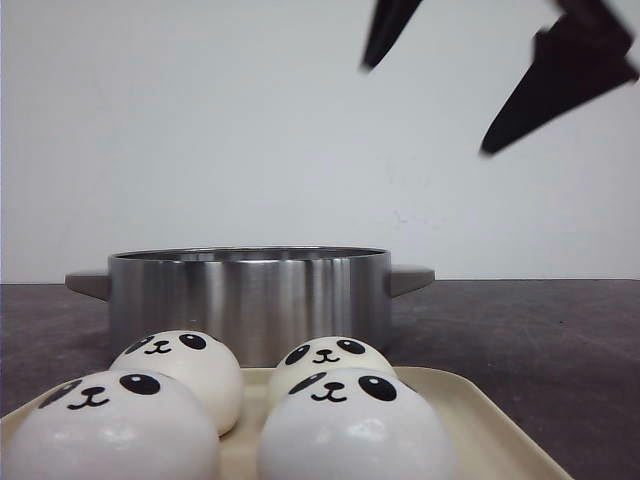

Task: Steam buns
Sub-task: 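Lower the right gripper onto the farthest panda bun nearest the right gripper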

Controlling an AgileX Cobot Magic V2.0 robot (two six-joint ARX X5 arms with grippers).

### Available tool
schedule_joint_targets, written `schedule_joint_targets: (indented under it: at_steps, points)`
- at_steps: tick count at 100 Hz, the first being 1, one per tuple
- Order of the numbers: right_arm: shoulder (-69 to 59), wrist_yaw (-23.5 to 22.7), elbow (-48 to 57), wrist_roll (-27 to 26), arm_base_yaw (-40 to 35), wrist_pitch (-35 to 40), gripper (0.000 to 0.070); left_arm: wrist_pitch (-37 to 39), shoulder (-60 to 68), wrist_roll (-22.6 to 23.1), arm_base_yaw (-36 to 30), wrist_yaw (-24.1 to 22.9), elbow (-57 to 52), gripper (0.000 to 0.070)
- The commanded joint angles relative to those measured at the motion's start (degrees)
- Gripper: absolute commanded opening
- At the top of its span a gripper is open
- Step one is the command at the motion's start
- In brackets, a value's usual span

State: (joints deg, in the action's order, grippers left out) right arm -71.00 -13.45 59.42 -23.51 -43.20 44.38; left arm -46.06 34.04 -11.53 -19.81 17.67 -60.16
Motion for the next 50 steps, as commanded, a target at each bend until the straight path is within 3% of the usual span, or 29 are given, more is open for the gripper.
schedule_joint_targets:
  at_steps: [1,37,50]
  points:
    - [-2.9,0.2,0.7,-2.6,-1.6,-0.5,0.0671,0.5,0.2,0.5,-0.5,-0.3,-0.4,0.0632]
    - [-15.4,0.0,0.7,-3.5,-5.5,-1.2,0.0666,0.3,0.2,0.6,-0.9,-0.3,-0.4,0.0632]
    - [-18.3,0.0,0.7,-3.5,-6.3,-2.5,0.0613,0.1,0.2,0.6,-0.9,-0.3,-0.4,0.0632]
